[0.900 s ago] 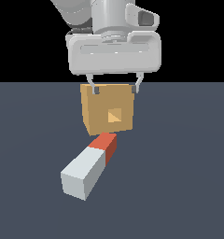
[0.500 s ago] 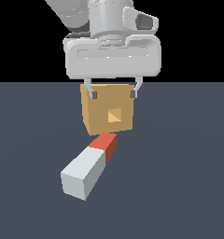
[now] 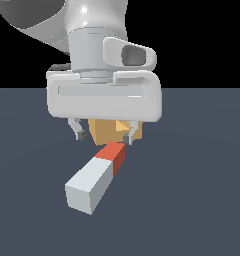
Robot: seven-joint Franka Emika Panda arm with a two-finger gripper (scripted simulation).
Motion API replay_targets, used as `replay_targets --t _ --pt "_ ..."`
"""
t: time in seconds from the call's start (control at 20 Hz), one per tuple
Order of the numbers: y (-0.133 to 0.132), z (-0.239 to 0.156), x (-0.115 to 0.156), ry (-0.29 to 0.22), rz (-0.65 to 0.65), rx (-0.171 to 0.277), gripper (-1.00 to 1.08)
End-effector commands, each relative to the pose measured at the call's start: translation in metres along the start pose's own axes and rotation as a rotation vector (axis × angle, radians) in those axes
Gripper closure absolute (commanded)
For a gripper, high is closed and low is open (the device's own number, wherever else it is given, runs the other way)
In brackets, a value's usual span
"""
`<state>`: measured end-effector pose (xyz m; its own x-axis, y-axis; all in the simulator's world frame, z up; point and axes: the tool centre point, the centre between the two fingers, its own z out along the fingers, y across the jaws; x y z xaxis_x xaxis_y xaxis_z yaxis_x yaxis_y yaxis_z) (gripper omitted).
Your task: Insert the peg into the horizontal hole in a box.
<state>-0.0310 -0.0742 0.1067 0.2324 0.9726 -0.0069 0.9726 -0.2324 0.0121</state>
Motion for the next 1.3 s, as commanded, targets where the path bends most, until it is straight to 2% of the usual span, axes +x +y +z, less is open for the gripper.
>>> replay_targets --t 0.0,0.35,0.65,1.25 --pt "-0.007 0.014 -0.015 0.001 0.050 0.005 -0.92" --pt "-0.017 0.033 -0.032 0.004 0.111 0.012 -0.92" --pt "-0.017 0.037 -0.031 0.004 0.108 0.013 -0.92" --pt "-0.018 0.083 -0.031 0.006 0.112 0.013 -0.92"
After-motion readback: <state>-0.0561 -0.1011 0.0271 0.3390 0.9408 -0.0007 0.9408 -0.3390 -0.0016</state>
